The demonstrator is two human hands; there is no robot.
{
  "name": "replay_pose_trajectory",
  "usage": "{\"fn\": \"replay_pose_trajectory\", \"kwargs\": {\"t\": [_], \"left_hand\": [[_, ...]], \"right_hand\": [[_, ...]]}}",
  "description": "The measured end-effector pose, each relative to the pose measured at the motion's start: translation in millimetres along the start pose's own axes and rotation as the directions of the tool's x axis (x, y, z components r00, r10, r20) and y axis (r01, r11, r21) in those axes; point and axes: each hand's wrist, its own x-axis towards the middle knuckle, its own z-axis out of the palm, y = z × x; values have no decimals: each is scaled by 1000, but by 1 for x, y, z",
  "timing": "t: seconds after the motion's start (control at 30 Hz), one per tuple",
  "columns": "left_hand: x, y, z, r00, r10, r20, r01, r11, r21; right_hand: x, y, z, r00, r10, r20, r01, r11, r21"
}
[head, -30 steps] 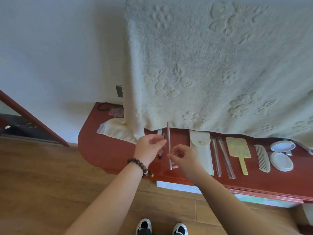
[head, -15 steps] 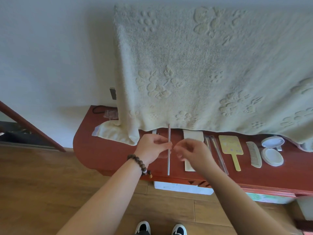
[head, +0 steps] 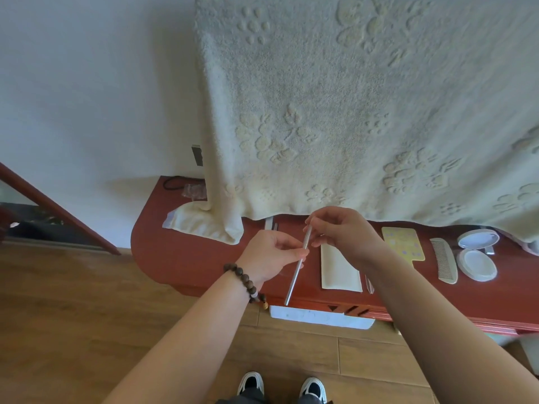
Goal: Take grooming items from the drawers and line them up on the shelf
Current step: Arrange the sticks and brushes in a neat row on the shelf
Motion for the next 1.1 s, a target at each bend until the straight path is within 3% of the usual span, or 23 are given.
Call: {"fn": "replay_pose_trajectory", "kwargs": {"t": [0.13, 0.3, 0.4, 0.53, 0.67, 0.83, 1.1], "left_hand": [[0, -10, 0, 1000, -22, 11, 19, 980, 196], [-4, -41, 5, 988, -141, -66, 143, 989, 25], [7, -39, 9, 982, -162, -95, 155, 985, -77], [28, -41, 18, 972, -192, -133, 180, 979, -96], [58, -56, 33, 959, -194, -205, 205, 978, 32], [95, -71, 47, 947, -137, -289, 202, 957, 206], [118, -87, 59, 957, 10, -291, 137, 867, 479]], "right_hand": [[17, -9, -20, 981, -15, -192, 57, 974, 218], [20, 1, -35, 981, 2, -193, 8, 998, 55], [19, 22, -30, 972, 56, -230, -46, 998, 47], [25, 56, -27, 950, 119, -290, -124, 992, 0], [40, 90, -25, 920, 189, -342, -232, 969, -89], [62, 118, -23, 916, 171, -363, -284, 915, -286], [73, 130, -19, 940, 108, -324, -300, 715, -632]]}}
